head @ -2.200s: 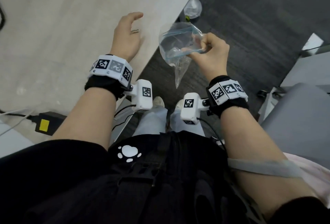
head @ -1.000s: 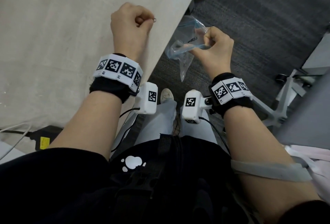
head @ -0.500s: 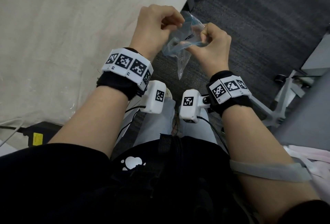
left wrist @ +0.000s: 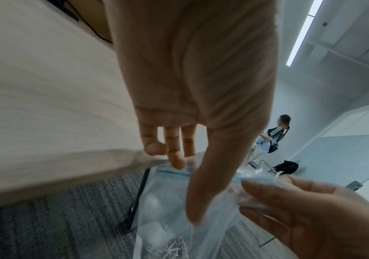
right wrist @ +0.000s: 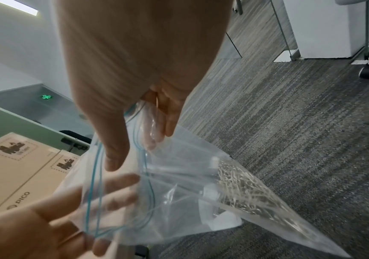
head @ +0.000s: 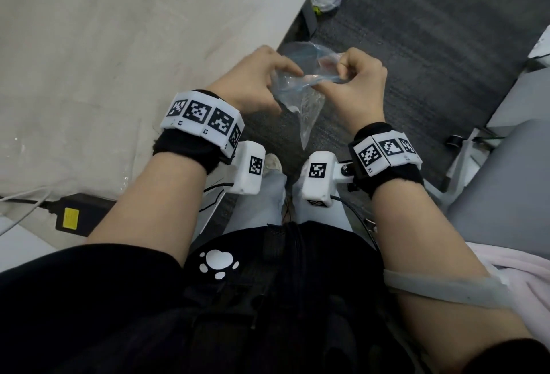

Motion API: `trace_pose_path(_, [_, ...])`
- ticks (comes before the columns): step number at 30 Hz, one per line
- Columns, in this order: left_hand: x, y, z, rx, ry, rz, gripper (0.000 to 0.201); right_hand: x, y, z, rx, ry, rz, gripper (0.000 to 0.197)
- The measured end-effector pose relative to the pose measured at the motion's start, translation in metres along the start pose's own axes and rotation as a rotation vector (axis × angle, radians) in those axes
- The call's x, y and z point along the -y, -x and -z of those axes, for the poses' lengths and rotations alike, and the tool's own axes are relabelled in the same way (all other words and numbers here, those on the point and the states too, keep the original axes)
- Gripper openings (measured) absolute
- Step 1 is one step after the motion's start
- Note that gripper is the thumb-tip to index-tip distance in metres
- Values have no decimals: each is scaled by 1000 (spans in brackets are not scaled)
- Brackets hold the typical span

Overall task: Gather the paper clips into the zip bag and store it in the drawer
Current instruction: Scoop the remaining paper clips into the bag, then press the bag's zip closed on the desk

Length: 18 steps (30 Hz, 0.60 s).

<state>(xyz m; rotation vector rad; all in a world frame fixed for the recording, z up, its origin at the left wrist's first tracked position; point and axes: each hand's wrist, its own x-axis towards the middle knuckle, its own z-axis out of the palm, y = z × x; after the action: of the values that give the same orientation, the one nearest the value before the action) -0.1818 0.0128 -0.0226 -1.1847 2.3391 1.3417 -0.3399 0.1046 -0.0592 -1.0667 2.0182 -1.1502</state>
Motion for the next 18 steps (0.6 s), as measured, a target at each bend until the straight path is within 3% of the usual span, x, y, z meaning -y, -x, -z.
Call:
trace_pose_path(2, [-13, 1, -3, 4, -12, -9, 57, 9, -1, 13, -12, 7, 18, 52])
trace_pose_path(6, [-40, 1, -2, -232, 63, -69, 30, 30, -7, 39, 6, -7, 33, 50])
trace_pose_path(13, [-83, 19, 36, -447, 310, -146, 15, 82, -31, 71, -37, -16, 177, 50])
trace_pose_path(18, [-97, 41, 71, -624, 423, -170, 23, 124, -50, 64, -26, -63, 385, 42])
